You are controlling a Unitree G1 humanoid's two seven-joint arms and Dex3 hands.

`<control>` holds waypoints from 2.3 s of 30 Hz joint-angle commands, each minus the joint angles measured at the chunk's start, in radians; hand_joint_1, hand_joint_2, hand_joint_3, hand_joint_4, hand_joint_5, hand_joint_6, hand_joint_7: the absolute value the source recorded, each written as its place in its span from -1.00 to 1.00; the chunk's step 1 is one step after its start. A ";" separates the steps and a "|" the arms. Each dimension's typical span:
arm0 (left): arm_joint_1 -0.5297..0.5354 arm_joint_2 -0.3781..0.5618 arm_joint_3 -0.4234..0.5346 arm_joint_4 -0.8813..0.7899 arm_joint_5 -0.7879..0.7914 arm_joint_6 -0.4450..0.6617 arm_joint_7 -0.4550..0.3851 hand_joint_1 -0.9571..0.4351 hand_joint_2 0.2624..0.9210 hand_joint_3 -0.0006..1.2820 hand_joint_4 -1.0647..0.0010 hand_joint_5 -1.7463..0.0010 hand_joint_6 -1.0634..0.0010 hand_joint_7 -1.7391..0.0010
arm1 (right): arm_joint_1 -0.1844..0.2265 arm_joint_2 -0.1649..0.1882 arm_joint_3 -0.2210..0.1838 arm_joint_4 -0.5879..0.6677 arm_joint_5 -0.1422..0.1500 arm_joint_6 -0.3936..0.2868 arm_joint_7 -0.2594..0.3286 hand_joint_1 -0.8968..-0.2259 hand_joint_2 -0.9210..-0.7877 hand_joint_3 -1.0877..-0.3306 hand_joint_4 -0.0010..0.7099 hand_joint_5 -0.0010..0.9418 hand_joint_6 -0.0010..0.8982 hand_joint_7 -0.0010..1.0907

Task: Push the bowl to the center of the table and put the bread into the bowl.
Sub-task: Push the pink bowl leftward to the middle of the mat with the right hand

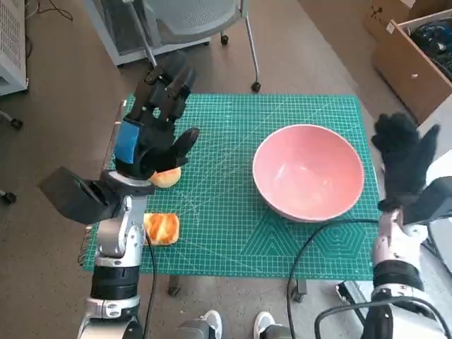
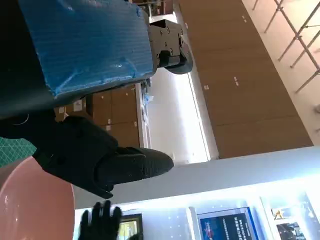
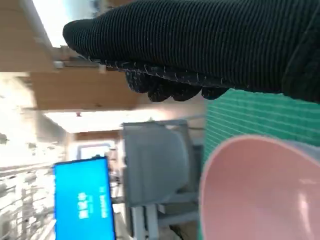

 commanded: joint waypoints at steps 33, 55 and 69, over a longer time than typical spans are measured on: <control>0.101 0.026 0.040 -0.130 -0.001 0.015 0.047 -0.24 0.43 -0.31 1.00 0.67 1.00 0.29 | -0.067 0.162 0.057 0.066 -0.075 0.117 0.010 0.04 -1.00 -0.44 -0.47 -0.98 -0.71 -0.54; 0.119 0.027 0.034 -0.148 0.007 0.023 0.074 -0.23 0.59 -0.47 1.00 0.68 1.00 0.27 | -0.139 0.229 0.083 0.048 -0.094 0.140 0.014 0.04 -1.00 -0.53 -0.47 -0.99 -0.82 -0.32; 0.117 0.031 0.037 -0.134 0.006 0.016 0.073 -0.23 0.61 -0.50 1.00 0.67 1.00 0.28 | -0.135 0.230 0.099 0.050 -0.103 0.145 0.023 0.04 -1.00 -0.54 -0.46 -0.99 -0.89 -0.27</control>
